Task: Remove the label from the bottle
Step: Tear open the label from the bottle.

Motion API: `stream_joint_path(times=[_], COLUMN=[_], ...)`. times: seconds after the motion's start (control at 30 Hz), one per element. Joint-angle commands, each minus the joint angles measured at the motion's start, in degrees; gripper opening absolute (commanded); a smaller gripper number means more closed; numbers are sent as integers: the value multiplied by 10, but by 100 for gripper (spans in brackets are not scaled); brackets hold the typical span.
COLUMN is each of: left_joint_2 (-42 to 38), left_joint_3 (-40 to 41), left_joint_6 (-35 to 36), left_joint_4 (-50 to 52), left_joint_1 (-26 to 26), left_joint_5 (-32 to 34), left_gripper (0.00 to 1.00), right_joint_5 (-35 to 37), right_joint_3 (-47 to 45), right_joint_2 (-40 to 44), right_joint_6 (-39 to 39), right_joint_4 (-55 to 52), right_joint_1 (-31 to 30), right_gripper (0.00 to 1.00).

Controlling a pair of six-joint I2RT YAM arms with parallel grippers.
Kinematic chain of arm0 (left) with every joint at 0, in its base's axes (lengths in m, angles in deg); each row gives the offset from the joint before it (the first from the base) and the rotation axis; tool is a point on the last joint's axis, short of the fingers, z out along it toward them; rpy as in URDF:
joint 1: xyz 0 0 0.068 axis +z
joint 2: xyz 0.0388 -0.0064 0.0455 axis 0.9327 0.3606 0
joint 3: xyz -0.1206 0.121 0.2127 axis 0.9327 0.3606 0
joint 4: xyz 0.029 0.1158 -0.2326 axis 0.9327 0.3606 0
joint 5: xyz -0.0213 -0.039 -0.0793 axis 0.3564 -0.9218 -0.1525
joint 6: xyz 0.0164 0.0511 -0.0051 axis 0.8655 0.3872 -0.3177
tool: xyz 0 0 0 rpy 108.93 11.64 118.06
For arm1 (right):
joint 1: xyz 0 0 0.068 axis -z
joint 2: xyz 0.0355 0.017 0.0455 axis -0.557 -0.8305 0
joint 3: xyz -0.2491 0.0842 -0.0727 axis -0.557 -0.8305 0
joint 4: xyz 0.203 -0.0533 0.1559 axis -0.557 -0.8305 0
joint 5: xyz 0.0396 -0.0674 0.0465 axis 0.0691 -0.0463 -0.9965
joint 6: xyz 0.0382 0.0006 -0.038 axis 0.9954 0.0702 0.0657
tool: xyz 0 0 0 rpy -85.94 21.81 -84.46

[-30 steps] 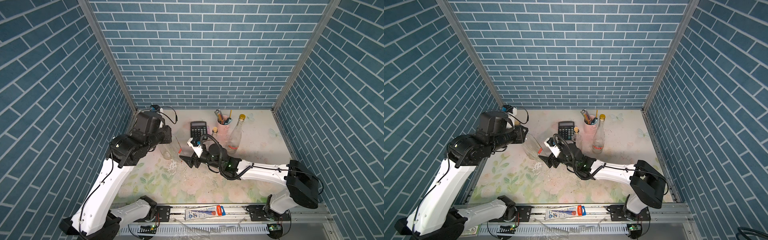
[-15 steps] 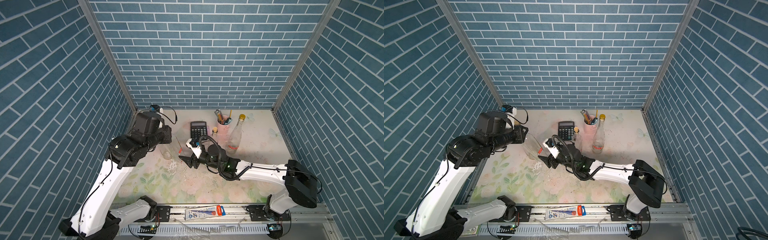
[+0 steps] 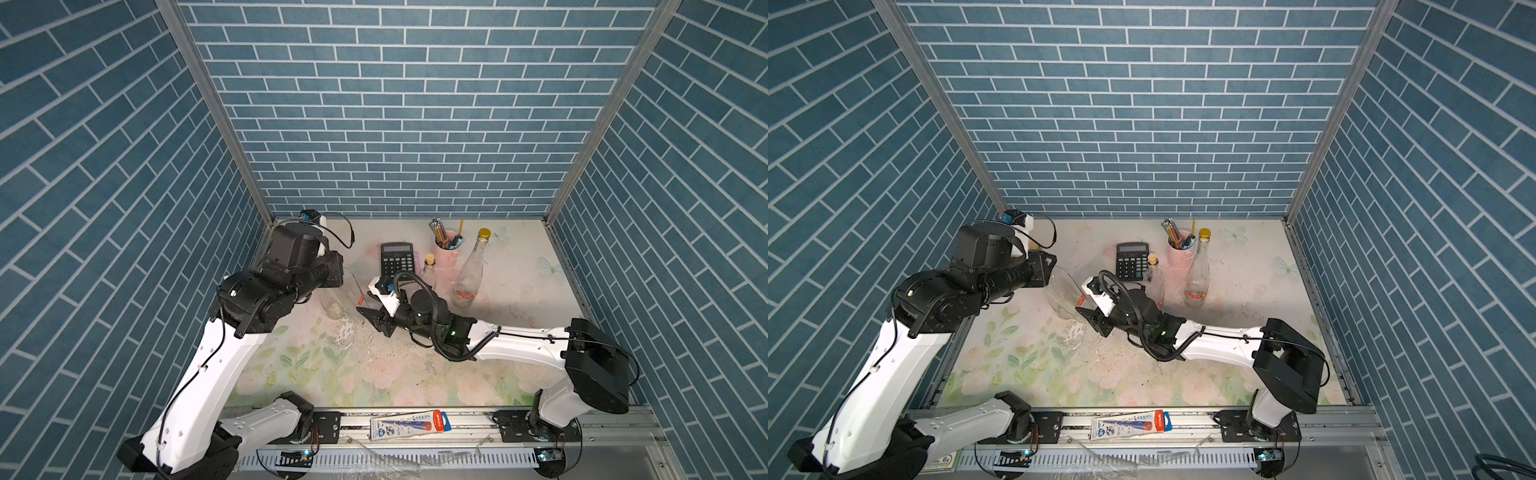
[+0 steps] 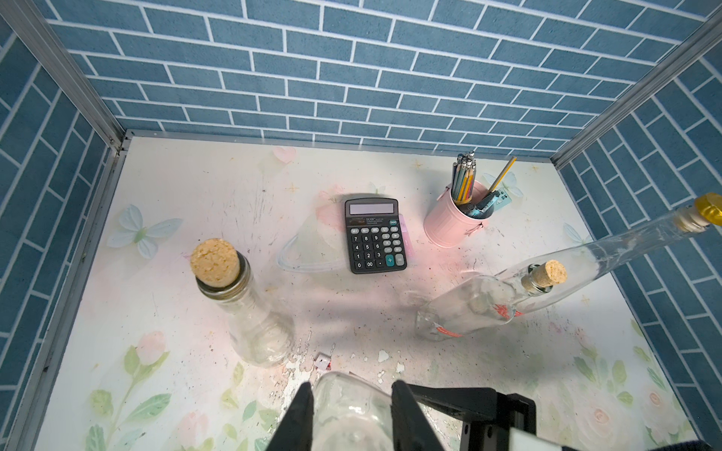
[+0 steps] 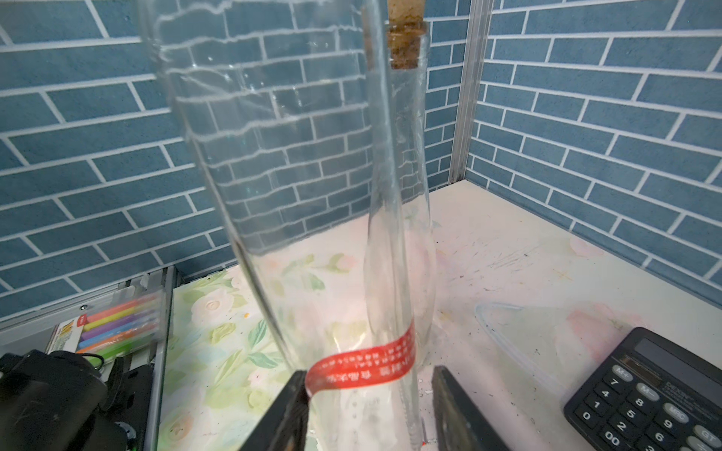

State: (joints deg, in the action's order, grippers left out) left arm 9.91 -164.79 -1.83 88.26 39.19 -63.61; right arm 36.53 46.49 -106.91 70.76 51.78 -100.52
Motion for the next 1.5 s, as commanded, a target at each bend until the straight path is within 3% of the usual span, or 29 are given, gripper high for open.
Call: stream_joint_path(times=[0.0, 0.23, 1.1, 1.2, 1.47], left_joint_2=[-12, -12, -20, -21, -21], left_joint_3=[-5, -4, 20, 21, 21], left_joint_6=[5, 5, 21, 22, 31], left_joint_4=[-29, -29, -51, -52, -51], left_joint_1=[-3, -2, -2, -2, -2], left_joint_5=[0, -3, -34, -31, -33], left_gripper=[0, 0, 0, 0, 0], right_joint_5=[8, 6, -11, -11, -4], right_joint_3=[17, 19, 26, 22, 2], right_joint_2=[-7, -7, -11, -9, 2], right_joint_6=[-7, -12, -30, -30, -29], right_joint_4=[12, 12, 9, 9, 10], right_joint_1=[-3, -6, -12, -13, -13], right_gripper=[47, 36, 10, 0, 0])
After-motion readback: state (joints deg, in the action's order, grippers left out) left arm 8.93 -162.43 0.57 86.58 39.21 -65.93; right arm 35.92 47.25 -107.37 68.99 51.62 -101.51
